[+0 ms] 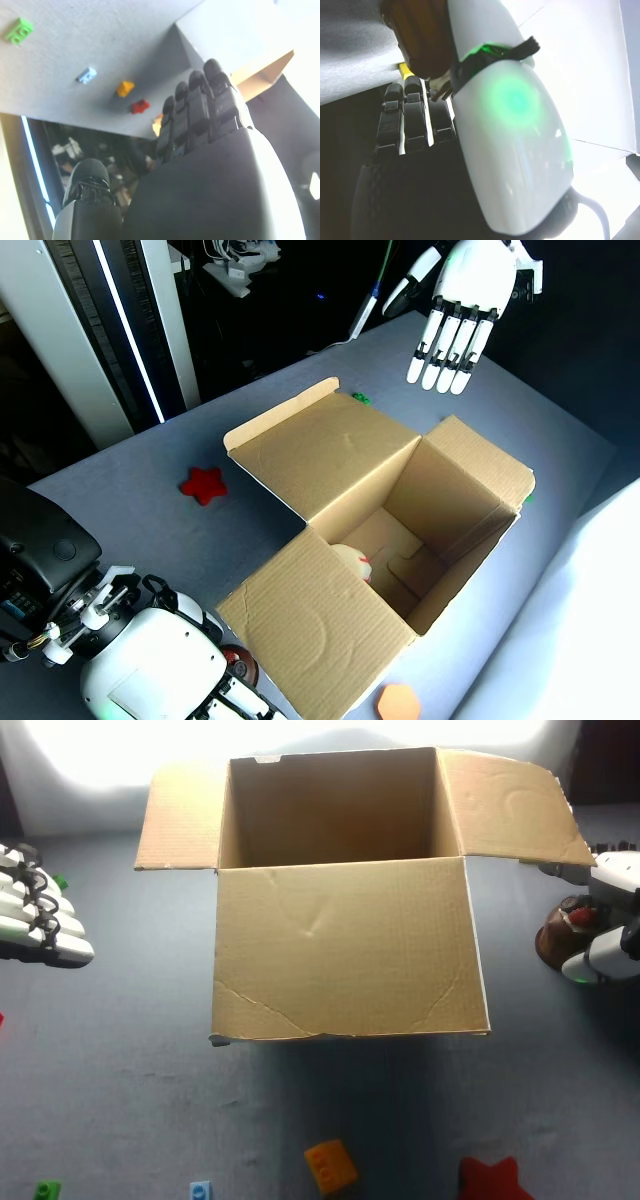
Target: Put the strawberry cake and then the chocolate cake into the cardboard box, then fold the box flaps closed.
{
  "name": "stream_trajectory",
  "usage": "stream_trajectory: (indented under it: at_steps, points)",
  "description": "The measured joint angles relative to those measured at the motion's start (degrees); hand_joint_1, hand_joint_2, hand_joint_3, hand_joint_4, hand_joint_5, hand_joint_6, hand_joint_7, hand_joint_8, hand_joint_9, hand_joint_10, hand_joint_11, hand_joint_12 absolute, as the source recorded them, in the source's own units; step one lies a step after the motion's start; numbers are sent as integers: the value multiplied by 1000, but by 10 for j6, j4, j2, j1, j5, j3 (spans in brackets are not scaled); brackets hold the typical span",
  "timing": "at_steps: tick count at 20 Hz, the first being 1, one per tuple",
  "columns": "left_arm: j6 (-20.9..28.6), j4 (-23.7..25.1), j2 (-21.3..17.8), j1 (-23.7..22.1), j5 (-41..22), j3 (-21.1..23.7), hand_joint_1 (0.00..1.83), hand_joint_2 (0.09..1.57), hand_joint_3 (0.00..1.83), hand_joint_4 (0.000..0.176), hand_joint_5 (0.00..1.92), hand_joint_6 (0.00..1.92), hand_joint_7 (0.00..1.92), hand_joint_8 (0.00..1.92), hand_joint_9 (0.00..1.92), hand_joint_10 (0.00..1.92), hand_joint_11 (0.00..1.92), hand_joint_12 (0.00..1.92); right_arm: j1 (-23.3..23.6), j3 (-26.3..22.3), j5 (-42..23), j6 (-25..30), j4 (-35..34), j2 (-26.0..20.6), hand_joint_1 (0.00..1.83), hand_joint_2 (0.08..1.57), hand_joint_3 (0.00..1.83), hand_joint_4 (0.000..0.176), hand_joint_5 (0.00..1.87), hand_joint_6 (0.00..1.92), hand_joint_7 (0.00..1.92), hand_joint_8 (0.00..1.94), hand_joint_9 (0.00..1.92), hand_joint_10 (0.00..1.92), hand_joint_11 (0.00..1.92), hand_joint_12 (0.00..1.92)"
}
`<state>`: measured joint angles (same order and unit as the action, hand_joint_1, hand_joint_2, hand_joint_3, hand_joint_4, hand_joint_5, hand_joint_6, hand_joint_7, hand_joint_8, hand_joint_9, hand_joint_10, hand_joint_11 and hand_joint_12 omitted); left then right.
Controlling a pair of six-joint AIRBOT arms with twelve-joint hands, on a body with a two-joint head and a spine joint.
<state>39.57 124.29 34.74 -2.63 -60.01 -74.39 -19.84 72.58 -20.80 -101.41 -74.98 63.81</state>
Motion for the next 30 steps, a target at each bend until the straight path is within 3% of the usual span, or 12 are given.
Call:
stream_trajectory:
  at_steps: [2,5,14,15,16,17,18,19,20,23,24,30]
  points:
    - [0,-3,-5,0,0,2,0,1157,1,0,97,1,166,2,172,3,0,497,0,0,0,0,0,0,1141,1014,0,0,43,2,117,2,107,2,5,143]
    - [2,-3,-17,-1,-1,9,0,1154,0,0,93,1,161,0,165,0,0,491,0,0,0,0,0,-2,1162,1035,7,0,22,1,107,1,87,1,0,10]
    - [-2,9,-5,-22,-2,-15,0,1153,0,0,104,5,159,4,155,2,0,472,-2,0,1,0,0,-2,1141,1058,15,0,44,11,109,5,109,11,38,19]
    - [-3,7,-3,-23,-2,-21,0,1151,0,0,110,5,166,4,163,4,0,489,-2,0,2,0,0,-1,1157,1058,0,0,103,16,175,2,180,14,7,331]
    - [-3,8,2,-28,-2,-26,0,1155,1,0,107,2,168,3,170,5,0,512,-2,0,2,0,0,-1,1177,1067,0,0,248,37,370,24,362,62,1,827]
    - [-4,6,5,-31,2,-32,0,1152,0,0,116,4,178,4,184,7,0,549,-2,0,2,0,0,-1,1173,1101,1,0,579,88,772,140,660,541,150,1516]
    - [-5,6,9,-36,0,-37,0,1152,0,0,116,4,178,4,184,7,0,549,-2,0,1,0,0,-1,1173,1101,1,0,579,88,772,140,660,541,150,1516]
    - [-5,7,11,-36,2,-38,0,1152,0,0,119,5,179,4,178,4,0,552,-2,1,-3,0,6,-1,1205,1142,14,0,803,841,908,987,712,976,313,1734]
    - [-5,4,12,-36,4,-39,0,1152,0,0,117,3,178,3,177,3,0,550,0,2,-5,0,6,-2,1347,1151,2,0,979,874,909,1130,747,1472,494,1778]
    - [-7,7,12,-36,3,-39,0,1146,0,0,124,6,185,5,185,6,0,549,-1,2,-6,0,5,-2,1349,1174,0,0,985,855,833,1237,705,1583,492,1840]
    - [-7,7,12,-36,4,-39,0,1142,0,0,128,5,183,3,179,2,0,526,0,2,-6,0,5,-2,1233,1171,2,0,975,930,802,1334,641,1424,458,1841]
    - [-9,7,12,-36,7,-39,0,1146,0,0,138,3,191,2,194,2,0,552,37,-44,9,2,2,-47,1348,1174,2,0,962,874,835,1248,722,1567,456,1837]
